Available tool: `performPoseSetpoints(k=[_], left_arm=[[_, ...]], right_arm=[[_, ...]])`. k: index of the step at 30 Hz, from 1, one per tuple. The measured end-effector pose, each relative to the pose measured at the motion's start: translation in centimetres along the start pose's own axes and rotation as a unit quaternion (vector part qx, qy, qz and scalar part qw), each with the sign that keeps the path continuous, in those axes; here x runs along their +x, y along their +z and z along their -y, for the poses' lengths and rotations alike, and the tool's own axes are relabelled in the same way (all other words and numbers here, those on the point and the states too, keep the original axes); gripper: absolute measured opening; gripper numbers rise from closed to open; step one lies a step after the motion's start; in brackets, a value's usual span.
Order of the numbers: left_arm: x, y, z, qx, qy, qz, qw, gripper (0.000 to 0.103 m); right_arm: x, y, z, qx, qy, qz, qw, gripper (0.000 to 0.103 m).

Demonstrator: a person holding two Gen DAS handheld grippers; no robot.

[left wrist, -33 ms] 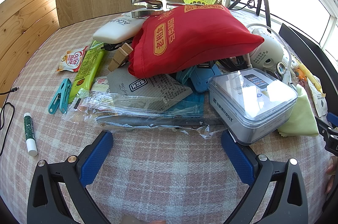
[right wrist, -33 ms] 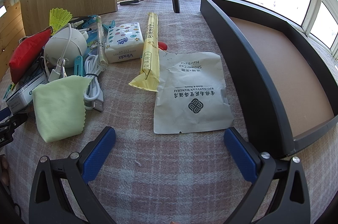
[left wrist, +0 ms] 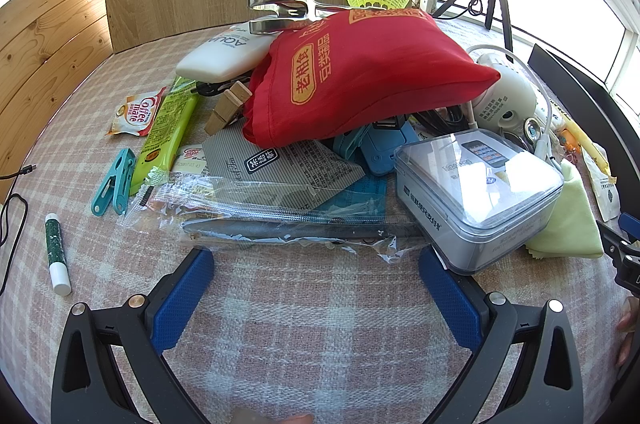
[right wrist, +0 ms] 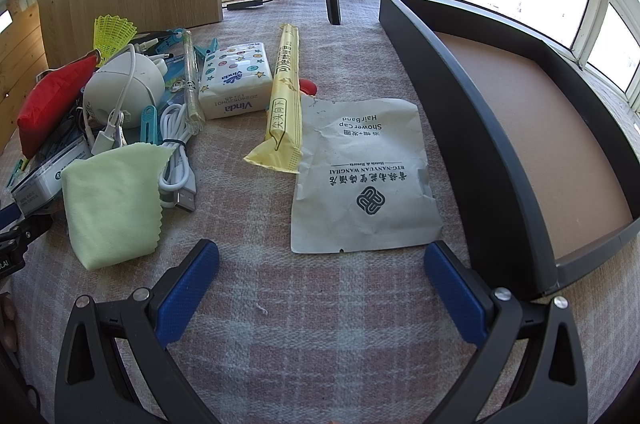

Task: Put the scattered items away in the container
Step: 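Move both grippers over the pile of scattered items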

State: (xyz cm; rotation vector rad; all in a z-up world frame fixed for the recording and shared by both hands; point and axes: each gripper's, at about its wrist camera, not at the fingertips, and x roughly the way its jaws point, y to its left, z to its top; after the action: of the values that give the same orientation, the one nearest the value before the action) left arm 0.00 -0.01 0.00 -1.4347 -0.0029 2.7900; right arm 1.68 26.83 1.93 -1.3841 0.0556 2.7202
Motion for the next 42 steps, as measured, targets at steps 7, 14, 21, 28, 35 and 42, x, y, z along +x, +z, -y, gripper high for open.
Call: performPoseSetpoints(k=[7, 14, 21, 28, 35, 42], left_arm=[[0.0, 0.0, -0.1, -0.002, 0.0, 0.001, 1.0, 0.103], [0.0, -0.1, -0.5, -0.002, -0.002, 0.0, 1.0, 0.103], [-0.7, 0.1, -0.6, 0.017, -0.002, -0.031, 0.9994, 0.101], [-5.1, 0.0, -2.5, 0.028, -0.001, -0.018, 0.9994, 0.098], [-11.6, 0.5, -5.4, 0.048, -0.007, 0.014, 0.9987, 0.098], [-17.5, 4.6, -6.7, 0.078, 0.003, 0.069, 0.9946, 0.098]], right_arm=[[0.1, 0.1, 0.0, 0.001, 0.001, -0.008, 1.0, 0.103], [0.1, 0.1, 0.0, 0.003, 0.001, -0.02, 1.0, 0.103], [-1.0, -0.5, 0.4, 0.024, 0.011, -0.066, 0.997, 0.103], [-5.7, -0.6, 0.6, 0.039, 0.008, -0.048, 0.998, 0.103], [-12.0, 0.5, 0.2, 0.044, 0.006, -0.003, 0.999, 0.103], [-18.4, 4.3, 0.4, 0.025, -0.008, 0.055, 0.998, 0.102]])
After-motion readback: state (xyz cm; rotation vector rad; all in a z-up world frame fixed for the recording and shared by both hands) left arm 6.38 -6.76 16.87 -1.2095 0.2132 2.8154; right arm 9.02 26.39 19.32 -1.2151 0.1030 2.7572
